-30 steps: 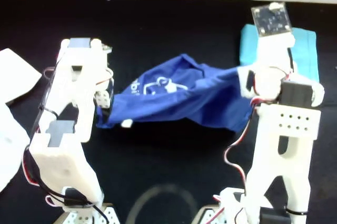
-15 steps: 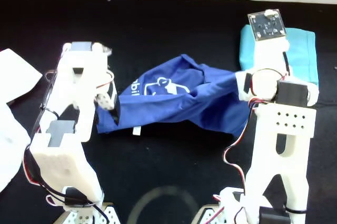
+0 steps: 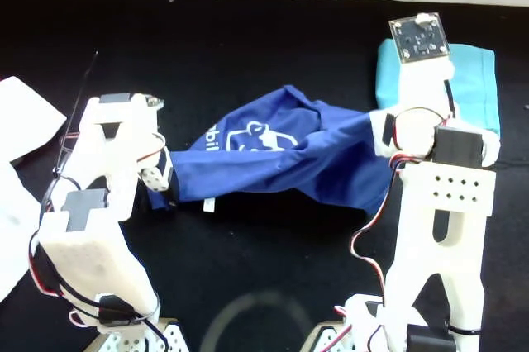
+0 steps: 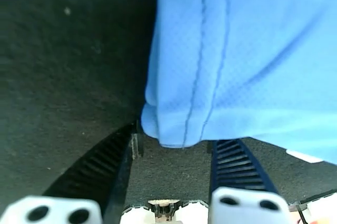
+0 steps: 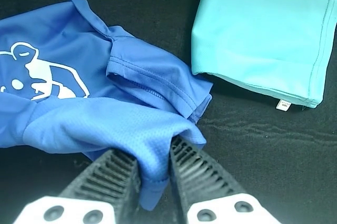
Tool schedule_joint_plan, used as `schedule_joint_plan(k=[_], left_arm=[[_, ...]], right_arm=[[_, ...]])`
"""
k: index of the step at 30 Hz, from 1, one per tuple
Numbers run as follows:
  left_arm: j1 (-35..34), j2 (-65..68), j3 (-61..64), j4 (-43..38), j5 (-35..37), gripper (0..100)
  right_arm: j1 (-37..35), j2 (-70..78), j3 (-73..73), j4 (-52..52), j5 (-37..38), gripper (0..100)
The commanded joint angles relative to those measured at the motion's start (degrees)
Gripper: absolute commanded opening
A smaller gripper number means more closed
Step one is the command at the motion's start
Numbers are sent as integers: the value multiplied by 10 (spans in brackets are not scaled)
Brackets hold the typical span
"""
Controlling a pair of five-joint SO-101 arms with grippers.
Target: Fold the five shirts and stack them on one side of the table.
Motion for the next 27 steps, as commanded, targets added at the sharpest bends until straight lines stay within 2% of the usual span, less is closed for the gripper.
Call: schedule_joint_plan(k=[1,10,17,21,27], left_arm=[[-4,-10,-50,0,0,202],[-2,-9,-128,1,1,202],[2,-9,-188,87,1,202],[3,-3,-210,82,2,203],[12,-3,-178,32,2,203]], right_arm=[[-2,-20,0,-11,4,5],[-2,-20,0,-13,4,5],[-3,-15,0,-14,4,5],[-3,-15,0,-14,4,5],[-3,-15,0,-14,4,5]])
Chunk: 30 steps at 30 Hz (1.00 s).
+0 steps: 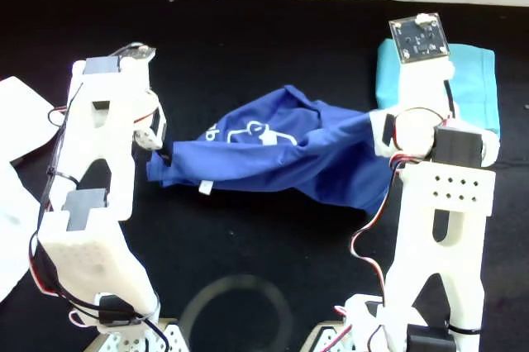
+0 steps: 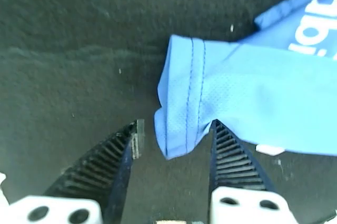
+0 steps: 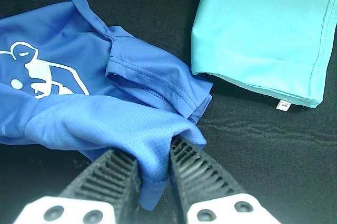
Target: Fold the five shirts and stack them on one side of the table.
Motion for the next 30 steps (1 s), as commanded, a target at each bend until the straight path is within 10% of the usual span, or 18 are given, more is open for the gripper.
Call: schedule_joint_plan(k=[1,13,30], left_arm=[[18,-3,17,-10,2,203],[79,-4,138,-59,2,26],[81,-238,320,56,-4,31]], right_arm=[[-3,-16,0,-10,4,5],[-3,-20,0,-8,4,5],[0,-20,-4,-8,4,5]])
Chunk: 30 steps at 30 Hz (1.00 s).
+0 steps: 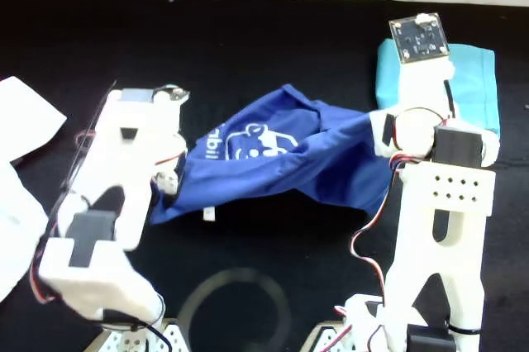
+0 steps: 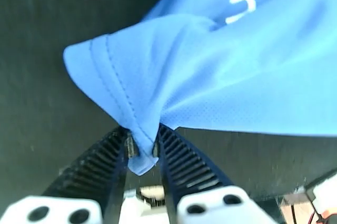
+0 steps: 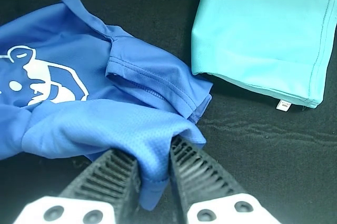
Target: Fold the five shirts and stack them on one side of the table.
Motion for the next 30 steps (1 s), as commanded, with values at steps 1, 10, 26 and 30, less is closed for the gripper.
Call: schedule_joint_plan(k=[1,10,26,30], left_arm=[[5,-95,75,-4,-3,51],[5,-118,237,-133,-32,177],[87,-117,241,-156,110,181],[89,-116,256,-204,167,181]], right_arm=[[0,-20,-3,-9,4,5],[0,-20,-1,-5,4,5],[-3,-20,0,-7,4,5],[-3,-20,0,-7,4,5]])
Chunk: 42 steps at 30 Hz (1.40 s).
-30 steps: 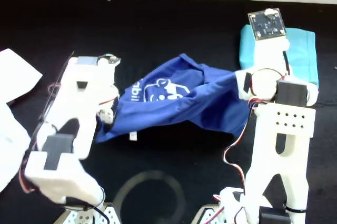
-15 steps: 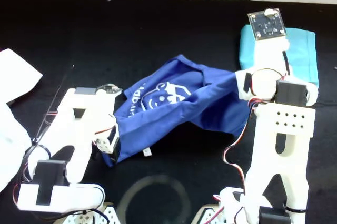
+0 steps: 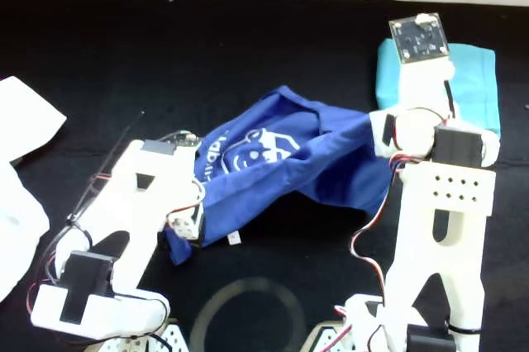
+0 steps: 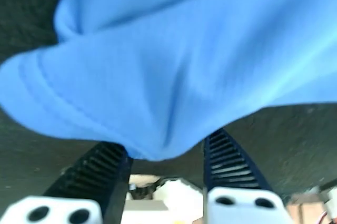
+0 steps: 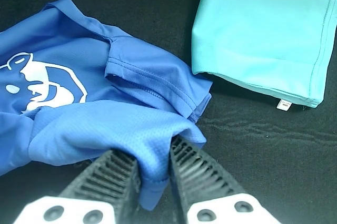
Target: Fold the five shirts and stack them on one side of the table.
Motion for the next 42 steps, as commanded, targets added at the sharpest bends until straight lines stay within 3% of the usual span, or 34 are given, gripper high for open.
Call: schedule_joint_plan(k=[1,4,10,15,16,26,28,33,42], left_arm=[[6,-14,22,-48,33,181],[7,-14,48,-95,33,182],[6,-14,35,-98,33,176],[4,-21,25,-98,32,0],[3,-21,19,-94,32,16],[-40,-21,-140,84,29,9],[-60,-21,-189,126,-5,9],[-131,-21,-356,186,-110,9],[-146,-21,-662,299,-110,9]], right_arm=[[-3,-20,-2,-7,4,5],[-2,-20,-2,-6,4,5],[-2,-20,-2,-6,4,5],[0,-30,-2,-5,4,5],[0,-39,-1,-4,4,5],[0,-87,0,13,4,5],[0,-86,0,-3,3,5],[1,-86,-7,-82,0,5],[0,-87,-139,-94,0,5]])
